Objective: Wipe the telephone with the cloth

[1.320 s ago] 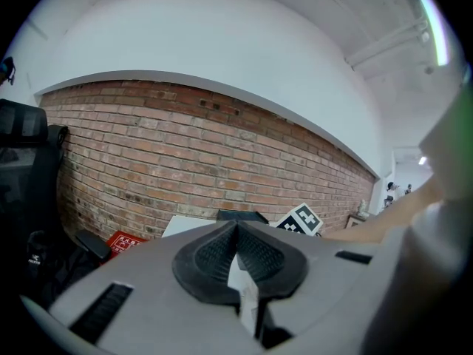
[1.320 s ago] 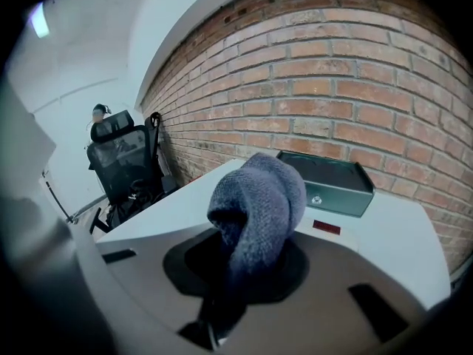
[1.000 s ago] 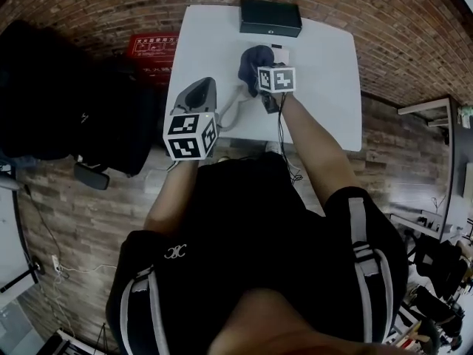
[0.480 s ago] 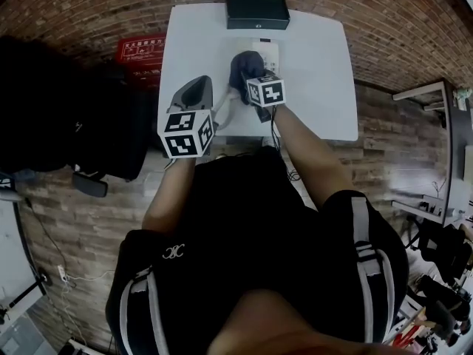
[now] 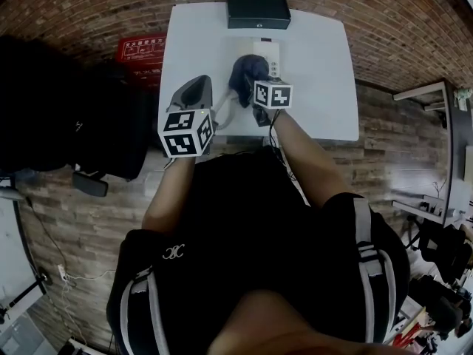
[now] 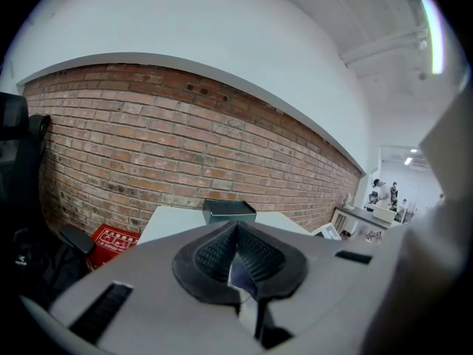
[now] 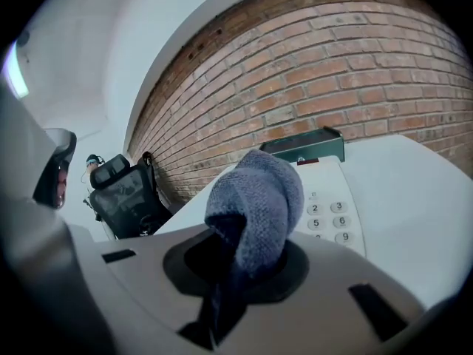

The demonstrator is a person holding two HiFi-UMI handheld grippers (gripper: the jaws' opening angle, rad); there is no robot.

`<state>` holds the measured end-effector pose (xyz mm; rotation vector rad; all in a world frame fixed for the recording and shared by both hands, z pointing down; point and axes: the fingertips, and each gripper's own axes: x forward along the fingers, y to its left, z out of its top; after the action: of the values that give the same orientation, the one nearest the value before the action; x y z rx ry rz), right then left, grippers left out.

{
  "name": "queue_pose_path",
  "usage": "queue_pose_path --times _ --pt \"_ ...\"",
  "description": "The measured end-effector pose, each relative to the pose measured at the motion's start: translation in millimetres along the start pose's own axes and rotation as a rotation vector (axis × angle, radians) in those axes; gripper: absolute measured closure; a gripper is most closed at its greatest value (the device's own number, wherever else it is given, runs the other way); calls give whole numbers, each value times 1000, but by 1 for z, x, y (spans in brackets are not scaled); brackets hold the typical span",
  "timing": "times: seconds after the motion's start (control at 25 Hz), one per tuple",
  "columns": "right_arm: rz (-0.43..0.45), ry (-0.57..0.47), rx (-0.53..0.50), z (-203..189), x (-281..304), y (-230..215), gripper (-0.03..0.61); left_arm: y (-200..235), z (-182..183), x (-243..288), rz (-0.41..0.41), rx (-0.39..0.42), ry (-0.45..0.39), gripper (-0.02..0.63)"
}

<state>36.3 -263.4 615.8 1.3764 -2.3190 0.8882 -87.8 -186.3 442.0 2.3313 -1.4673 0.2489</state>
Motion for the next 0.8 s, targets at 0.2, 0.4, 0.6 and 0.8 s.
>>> queue_pose_path --times 0.2,0.4,0.6,0.8 --pt "9 11 21 -3 -2 -1 541 0 -3 -1 -4 -5 6 612" --pt "28 48 29 -8 -5 -3 541 -2 -6 -3 -6 -13 6 612" --pt "37 69 140 -16 -9 -12 541 -5 -7 -3 -14 -19 6 612" --pt "-40 130 130 -21 -13 -27 541 -11 -5 -7 -27 -14 1 612"
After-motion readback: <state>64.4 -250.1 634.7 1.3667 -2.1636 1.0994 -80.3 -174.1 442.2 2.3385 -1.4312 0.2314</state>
